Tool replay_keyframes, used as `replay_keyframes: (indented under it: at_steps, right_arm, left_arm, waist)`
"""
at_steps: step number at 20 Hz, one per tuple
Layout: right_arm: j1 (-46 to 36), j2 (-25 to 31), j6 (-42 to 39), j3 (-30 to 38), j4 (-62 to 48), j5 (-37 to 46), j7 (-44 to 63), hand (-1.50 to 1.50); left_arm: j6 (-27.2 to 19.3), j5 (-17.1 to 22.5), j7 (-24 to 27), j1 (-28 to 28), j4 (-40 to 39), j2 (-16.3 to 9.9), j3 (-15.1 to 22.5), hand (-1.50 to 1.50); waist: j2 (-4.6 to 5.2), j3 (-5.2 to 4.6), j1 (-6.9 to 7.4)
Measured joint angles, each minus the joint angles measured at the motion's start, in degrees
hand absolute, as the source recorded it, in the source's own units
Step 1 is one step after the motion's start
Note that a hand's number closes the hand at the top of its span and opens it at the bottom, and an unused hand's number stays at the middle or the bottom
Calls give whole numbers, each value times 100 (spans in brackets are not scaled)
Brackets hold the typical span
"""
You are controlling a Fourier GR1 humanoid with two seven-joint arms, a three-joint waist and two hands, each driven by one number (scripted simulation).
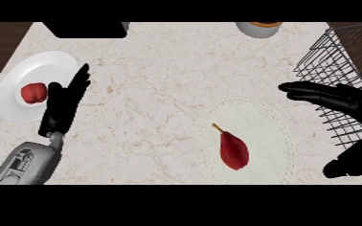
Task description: Pick the pear from the placemat and place it in the basket
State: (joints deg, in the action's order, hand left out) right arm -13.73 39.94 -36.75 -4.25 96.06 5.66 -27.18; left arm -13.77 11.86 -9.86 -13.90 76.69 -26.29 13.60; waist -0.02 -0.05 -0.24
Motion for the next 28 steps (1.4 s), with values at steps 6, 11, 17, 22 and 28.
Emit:
replay_keyframes:
  at_steps: [6, 11, 17, 22, 28]
  right_arm:
    - [-194, 659, -216, -299, -240, 151, -81, -150]
    - [-107, 826, -96, -433, -353, 262, -233, -150]
    - [-121, 491, 159, -483, -605, 441, -277, -150]
    - [-137, 77, 401, -582, -857, 826, -391, -150]
    - [-320, -467, 545, -839, -1290, 1238, -449, -150]
  left_arm:
    - [94, -69, -96, -79, 12, 42, -39, 0]
    - [125, -180, -97, 33, 108, 107, -120, 0]
    - [286, -352, -134, 6, 35, 245, -261, 0]
    - [444, -483, -113, -61, -86, 386, -445, 0]
    - [585, -643, -113, -34, -83, 463, -626, 0]
  waist:
    - [13, 6, 58]
    - [8, 7, 53]
    - [7, 5, 44]
    - [7, 6, 39]
    - [8, 5, 56]
